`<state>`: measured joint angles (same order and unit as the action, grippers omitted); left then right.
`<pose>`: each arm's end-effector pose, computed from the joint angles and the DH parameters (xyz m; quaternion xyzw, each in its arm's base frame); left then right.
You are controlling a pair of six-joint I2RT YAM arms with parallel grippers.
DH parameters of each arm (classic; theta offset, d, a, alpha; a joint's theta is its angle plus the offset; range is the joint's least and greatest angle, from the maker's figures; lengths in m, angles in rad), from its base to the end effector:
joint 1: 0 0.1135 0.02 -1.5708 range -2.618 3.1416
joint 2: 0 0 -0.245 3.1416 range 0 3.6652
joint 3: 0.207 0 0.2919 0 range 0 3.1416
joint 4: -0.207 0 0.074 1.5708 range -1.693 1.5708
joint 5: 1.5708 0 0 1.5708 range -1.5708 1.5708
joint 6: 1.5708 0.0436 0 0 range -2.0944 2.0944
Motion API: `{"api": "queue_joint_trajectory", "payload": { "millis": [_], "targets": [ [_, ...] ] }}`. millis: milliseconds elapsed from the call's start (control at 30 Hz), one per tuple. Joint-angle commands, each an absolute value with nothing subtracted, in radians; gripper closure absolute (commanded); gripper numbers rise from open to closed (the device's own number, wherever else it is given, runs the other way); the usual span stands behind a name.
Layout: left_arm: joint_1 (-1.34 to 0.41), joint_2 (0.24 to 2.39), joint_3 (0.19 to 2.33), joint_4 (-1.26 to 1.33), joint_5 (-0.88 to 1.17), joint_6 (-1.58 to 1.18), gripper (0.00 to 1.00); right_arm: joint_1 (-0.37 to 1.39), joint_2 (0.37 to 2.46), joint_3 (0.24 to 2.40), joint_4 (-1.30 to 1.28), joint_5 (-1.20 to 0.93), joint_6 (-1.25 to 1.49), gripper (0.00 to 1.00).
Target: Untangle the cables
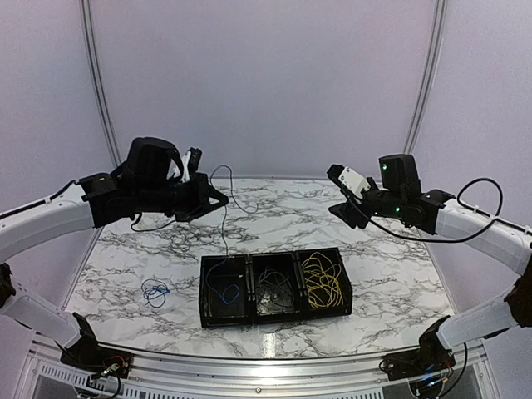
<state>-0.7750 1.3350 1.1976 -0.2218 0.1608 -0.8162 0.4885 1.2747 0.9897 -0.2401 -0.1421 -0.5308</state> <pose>0.2548 -0.2594 0.3309 0.0289 0.8202 -0.4516 0.3501 0.2981 0.1654 0.2664 -0.4526 0.7371 0.0510 0.4993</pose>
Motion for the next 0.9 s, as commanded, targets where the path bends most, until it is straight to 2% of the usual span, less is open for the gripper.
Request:
{"api": "queue_joint_trajectory", "payload": {
  "millis": [0, 167, 500, 733, 867],
  "targets": [
    [-0.854, 1.359, 1.143, -0.164, 0.035, -0.794, 1.0, 0.485, 1.243, 0.971, -0.192, -0.17, -0.517, 0.36],
    [-0.926, 1.32, 1.048, -0.175, -0.086, -0.757, 1.0, 0.485, 1.232, 0.956, -0.188, -0.168, -0.524, 0.36],
    [-0.96, 1.149, 0.89, -0.304, -0.127, -0.802, 1.0, 0.485, 1.219, 0.932, -0.188, -0.174, -0.527, 0.36],
    [-1.002, 1.276, 0.915, -0.318, -0.082, -0.765, 1.0, 0.485, 1.231, 0.928, -0.182, -0.186, -0.528, 0.36],
    [-1.031, 1.34, 0.969, -0.389, -0.125, -0.763, 1.0, 0.485, 1.228, 0.926, -0.185, -0.184, -0.534, 0.36]
  ]
}}
